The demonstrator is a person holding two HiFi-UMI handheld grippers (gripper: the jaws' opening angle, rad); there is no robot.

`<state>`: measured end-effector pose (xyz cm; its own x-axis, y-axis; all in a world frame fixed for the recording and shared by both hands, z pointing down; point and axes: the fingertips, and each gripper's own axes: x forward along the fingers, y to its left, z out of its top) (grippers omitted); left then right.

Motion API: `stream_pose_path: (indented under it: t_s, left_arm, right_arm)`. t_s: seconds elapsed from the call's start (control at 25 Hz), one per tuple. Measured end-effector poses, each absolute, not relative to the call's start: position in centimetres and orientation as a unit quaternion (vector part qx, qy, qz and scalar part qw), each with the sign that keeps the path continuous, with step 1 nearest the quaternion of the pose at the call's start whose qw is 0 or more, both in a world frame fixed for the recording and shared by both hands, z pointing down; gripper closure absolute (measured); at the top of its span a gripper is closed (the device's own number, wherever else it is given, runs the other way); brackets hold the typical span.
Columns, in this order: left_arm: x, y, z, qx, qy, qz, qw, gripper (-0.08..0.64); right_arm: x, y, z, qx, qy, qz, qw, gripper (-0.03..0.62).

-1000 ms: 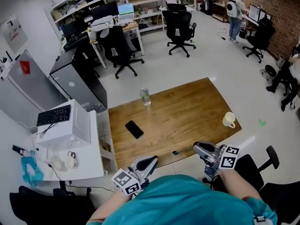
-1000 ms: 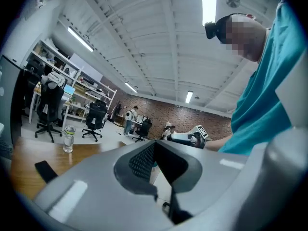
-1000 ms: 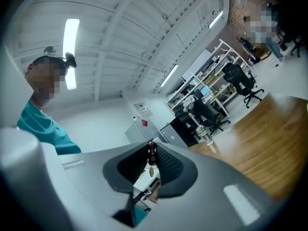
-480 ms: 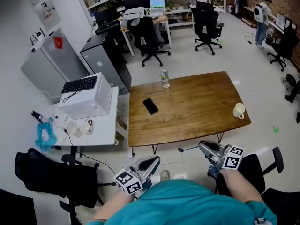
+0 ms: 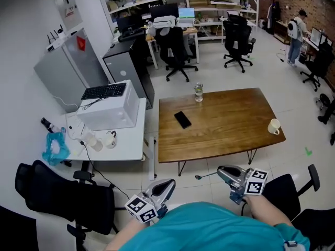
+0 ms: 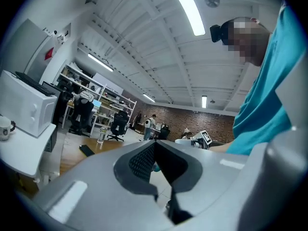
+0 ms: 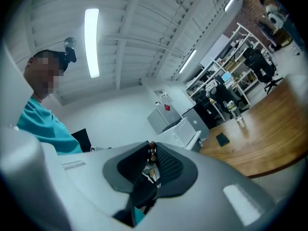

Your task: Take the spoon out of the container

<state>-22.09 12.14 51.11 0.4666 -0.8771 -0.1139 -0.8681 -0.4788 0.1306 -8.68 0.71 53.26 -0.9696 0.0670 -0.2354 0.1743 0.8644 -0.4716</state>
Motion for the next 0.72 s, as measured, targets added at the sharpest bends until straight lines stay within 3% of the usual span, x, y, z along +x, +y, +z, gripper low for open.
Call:
stream_pose_path:
  t_s: [0.28, 0.72]
  left_arm:
    - [-30.0, 18.2, 50.0, 0.852, -0.513, -0.099, 0.034, 0.563]
    - [-30.2, 21.2, 49.8, 0.837, -0.532, -0.120, 0.034, 0.563]
  right_arm:
    - [-16.8, 6.9, 52.2, 0.075, 0.947, -0.281, 0.135, 0.543]
    - [-18.4, 8.5, 52.5, 0.067, 0.960, -0.250, 0.110, 0.545]
